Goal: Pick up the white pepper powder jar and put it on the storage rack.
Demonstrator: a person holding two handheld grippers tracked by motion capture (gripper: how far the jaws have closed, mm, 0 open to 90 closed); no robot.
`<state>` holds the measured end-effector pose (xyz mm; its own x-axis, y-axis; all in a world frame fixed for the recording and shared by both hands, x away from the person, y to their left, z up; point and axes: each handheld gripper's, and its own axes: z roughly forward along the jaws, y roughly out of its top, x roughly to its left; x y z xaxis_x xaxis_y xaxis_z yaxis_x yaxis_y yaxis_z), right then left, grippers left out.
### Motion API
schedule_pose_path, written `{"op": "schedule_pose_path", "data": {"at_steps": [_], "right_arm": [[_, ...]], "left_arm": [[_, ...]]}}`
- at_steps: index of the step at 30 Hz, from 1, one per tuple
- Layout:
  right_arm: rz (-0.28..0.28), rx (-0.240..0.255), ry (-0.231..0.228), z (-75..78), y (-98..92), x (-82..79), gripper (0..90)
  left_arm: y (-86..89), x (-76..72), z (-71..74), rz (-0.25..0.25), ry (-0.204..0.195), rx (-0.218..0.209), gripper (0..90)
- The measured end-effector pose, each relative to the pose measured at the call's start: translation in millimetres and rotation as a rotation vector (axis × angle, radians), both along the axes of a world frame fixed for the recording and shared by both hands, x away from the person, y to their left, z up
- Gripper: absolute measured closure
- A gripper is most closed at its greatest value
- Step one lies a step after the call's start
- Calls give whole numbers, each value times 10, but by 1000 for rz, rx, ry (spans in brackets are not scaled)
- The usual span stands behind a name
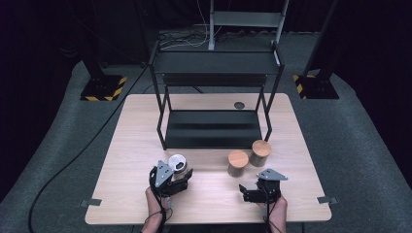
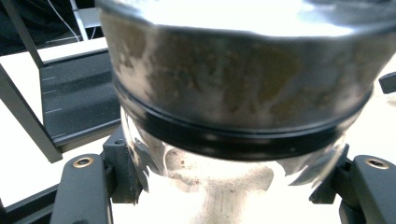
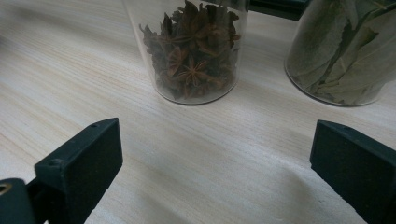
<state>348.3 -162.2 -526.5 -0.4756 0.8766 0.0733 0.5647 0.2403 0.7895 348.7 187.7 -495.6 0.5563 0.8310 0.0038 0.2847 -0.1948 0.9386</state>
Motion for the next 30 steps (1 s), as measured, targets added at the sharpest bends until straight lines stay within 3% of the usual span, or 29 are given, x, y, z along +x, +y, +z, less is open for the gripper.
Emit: {"op": "schedule_pose_path", "data": {"at_steps": [30], "right_arm": [[2,-6,-4,0,6,-3,16]], "left_arm": [[10,147,-5,17,-2,3,305]]}}
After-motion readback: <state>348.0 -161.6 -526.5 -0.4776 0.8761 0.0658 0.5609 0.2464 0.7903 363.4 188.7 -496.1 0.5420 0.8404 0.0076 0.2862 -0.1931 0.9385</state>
